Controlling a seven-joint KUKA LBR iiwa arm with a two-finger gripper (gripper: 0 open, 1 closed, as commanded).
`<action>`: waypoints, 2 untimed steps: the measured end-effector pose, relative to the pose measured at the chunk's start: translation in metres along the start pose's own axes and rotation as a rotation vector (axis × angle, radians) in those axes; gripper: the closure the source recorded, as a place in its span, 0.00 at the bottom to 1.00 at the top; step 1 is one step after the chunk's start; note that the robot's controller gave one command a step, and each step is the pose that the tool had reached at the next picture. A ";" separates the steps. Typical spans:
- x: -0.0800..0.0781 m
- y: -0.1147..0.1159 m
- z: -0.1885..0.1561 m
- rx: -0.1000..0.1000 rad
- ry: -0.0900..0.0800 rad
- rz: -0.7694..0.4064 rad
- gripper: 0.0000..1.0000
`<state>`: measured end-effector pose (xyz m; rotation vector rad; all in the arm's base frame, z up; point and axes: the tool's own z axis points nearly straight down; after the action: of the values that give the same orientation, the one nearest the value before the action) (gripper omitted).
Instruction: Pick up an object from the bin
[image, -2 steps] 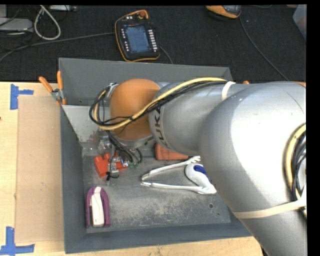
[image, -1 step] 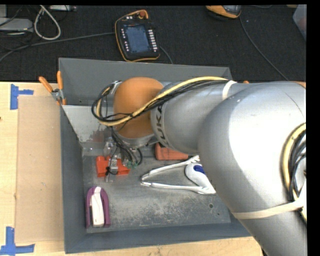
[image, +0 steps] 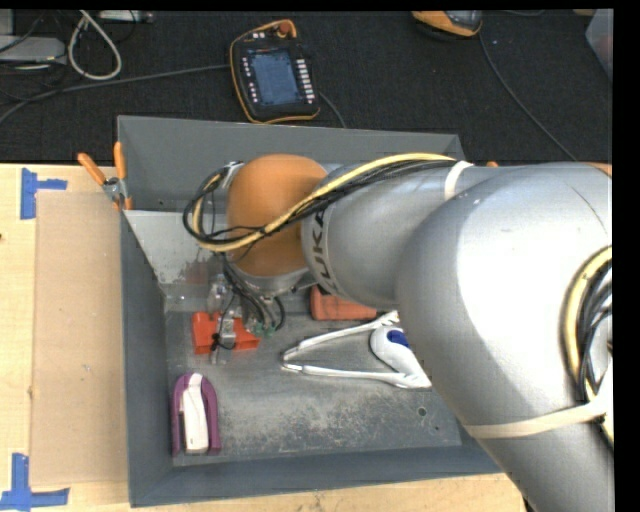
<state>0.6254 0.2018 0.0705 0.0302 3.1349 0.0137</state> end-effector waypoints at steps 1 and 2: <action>0.000 0.000 -0.008 -0.002 -0.001 0.001 1.00; 0.000 0.000 -0.029 -0.001 0.001 0.003 1.00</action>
Offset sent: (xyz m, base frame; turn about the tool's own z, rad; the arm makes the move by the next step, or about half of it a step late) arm -0.0002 -0.0005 0.0294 0.0003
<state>0.6254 0.2012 0.0992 0.0346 3.1356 0.0160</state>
